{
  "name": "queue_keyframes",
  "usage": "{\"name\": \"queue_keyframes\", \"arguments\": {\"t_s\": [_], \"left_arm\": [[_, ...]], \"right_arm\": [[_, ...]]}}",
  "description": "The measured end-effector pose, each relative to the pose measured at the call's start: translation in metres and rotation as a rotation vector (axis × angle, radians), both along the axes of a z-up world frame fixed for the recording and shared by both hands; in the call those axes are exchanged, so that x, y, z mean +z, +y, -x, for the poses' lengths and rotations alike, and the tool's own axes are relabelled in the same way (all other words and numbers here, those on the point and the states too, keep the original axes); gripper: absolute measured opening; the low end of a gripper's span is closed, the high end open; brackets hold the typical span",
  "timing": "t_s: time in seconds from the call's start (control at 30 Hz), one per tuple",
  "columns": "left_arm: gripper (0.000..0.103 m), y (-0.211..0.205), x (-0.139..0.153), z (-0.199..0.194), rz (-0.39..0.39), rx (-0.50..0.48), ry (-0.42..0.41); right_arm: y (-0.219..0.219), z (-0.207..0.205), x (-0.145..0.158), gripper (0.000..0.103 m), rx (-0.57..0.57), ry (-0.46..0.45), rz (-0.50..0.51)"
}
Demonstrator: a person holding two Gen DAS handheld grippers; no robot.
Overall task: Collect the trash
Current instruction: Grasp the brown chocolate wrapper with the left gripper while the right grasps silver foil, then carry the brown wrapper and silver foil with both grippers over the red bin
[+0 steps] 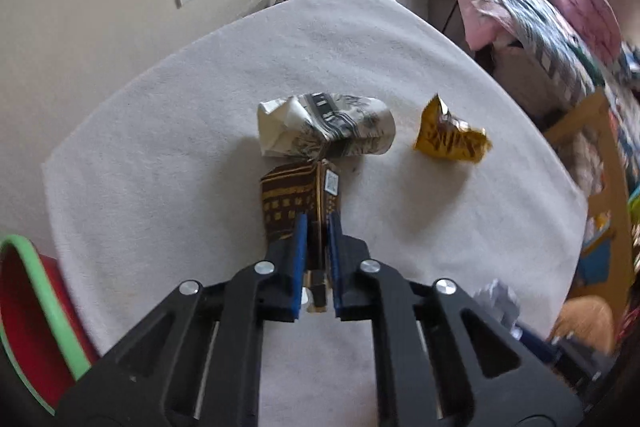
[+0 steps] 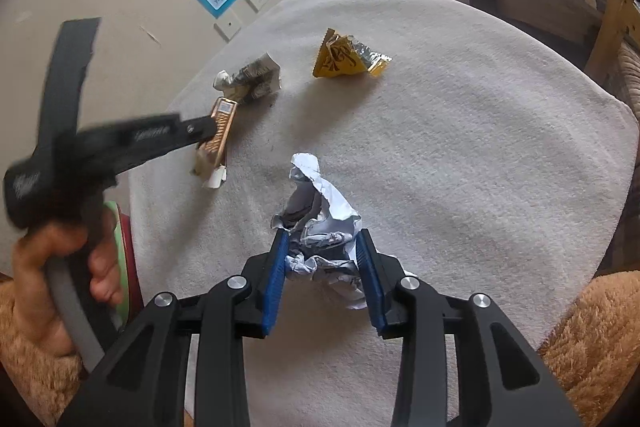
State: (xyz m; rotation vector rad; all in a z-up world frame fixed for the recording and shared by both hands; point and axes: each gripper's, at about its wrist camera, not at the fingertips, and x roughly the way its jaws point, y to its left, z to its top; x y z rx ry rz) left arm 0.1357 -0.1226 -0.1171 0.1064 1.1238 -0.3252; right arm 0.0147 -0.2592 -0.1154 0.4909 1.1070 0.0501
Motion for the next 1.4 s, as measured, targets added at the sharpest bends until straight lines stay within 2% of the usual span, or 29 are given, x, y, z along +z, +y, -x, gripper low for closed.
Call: {"name": "queue_keyframes", "arguments": {"t_s": [0.03,0.1,0.17,0.3,0.53,0.67,0.73,0.8,0.83,0.87,0.93,1.0,1.13,1.3,1.4], "left_arm": [[0.012,0.002,0.000,0.002,0.000,-0.003,-0.006],[0.024,0.008,-0.001,0.002,0.005,0.005,-0.001],[0.059,0.015,-0.004,-0.003,0.007,0.035,0.022],[0.063,0.026,-0.011,-0.010,0.043,0.105,0.044],[0.077,0.011,-0.026,-0.021,0.010,0.073,0.086],[0.077,-0.003,-0.035,-0.023,-0.022,0.054,0.098],[0.076,-0.009,-0.040,-0.024,-0.054,0.039,0.100],[0.065,-0.009,-0.041,-0.023,-0.054,0.037,0.104],[0.052,-0.010,-0.040,-0.022,-0.059,0.037,0.093],[0.048,-0.010,-0.039,-0.020,-0.065,0.026,0.091],[0.048,-0.008,-0.034,-0.017,-0.054,0.015,0.084],[0.048,0.000,-0.027,-0.013,-0.038,0.019,0.065],[0.048,0.023,-0.010,0.006,0.010,0.036,0.027],[0.048,0.064,0.002,0.030,0.093,0.100,0.034],[0.048,0.079,0.010,0.047,0.086,0.114,0.009]], "right_arm": [[0.002,0.000,0.000,0.035,0.002,-0.001,0.007],[0.004,0.000,0.000,0.037,0.006,-0.002,0.018],[0.005,0.001,-0.001,0.041,0.005,0.002,0.014],[0.004,0.002,-0.001,0.041,-0.001,0.001,0.011],[0.001,0.001,-0.003,0.041,-0.004,0.001,0.002],[-0.002,0.001,-0.004,0.042,-0.003,-0.002,-0.001],[-0.001,0.000,-0.004,0.047,0.002,0.000,0.006],[0.002,0.000,-0.005,0.050,0.013,0.007,0.019],[0.002,-0.001,-0.005,0.049,0.018,0.009,0.025],[0.003,-0.001,-0.004,0.048,0.021,0.008,0.032],[0.003,-0.001,-0.003,0.037,0.023,0.004,0.031],[0.003,-0.001,-0.002,0.035,0.017,0.004,0.032],[0.004,0.000,0.005,0.033,0.007,-0.010,0.052],[0.014,0.002,0.020,0.033,0.026,-0.043,0.074],[0.026,0.002,0.029,0.033,0.059,-0.056,0.088]]}}
